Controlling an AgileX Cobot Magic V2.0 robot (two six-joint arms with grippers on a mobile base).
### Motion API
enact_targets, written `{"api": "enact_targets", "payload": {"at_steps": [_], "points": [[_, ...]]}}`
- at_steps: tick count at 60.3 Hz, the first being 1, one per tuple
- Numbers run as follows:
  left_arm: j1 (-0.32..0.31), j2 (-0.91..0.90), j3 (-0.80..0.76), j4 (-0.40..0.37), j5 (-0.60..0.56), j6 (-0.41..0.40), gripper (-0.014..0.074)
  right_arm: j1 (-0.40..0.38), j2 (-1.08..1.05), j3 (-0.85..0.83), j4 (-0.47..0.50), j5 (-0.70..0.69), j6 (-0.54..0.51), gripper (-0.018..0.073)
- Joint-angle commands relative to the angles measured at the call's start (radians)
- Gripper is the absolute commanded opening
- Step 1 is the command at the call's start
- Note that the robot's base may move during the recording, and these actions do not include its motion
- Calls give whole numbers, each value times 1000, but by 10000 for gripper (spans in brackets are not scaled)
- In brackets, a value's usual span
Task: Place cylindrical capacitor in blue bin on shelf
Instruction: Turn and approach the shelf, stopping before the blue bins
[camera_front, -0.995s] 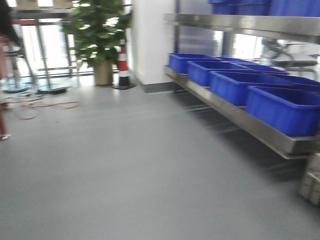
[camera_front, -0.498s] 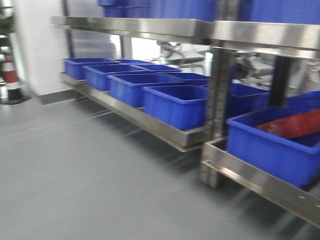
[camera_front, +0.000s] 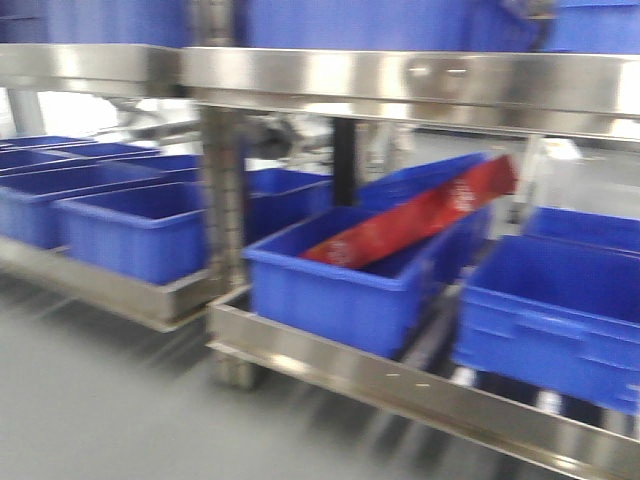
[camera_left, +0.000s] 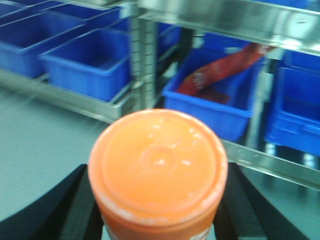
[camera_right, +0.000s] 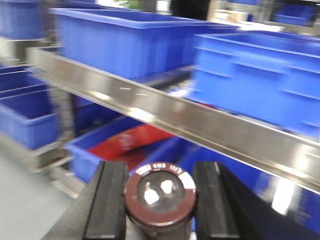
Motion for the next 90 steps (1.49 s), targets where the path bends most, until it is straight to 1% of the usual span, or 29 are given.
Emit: {"api": "enact_targets", "payload": {"at_steps": [1, 90], "points": [[-3, -7, -6, -2, -23, -1, -111, 0, -3, -6, -6, -31, -2, -79], [-3, -7, -6, -2, -23, -1, -111, 0, -3, -6, -6, -31, -2, -79]]}}
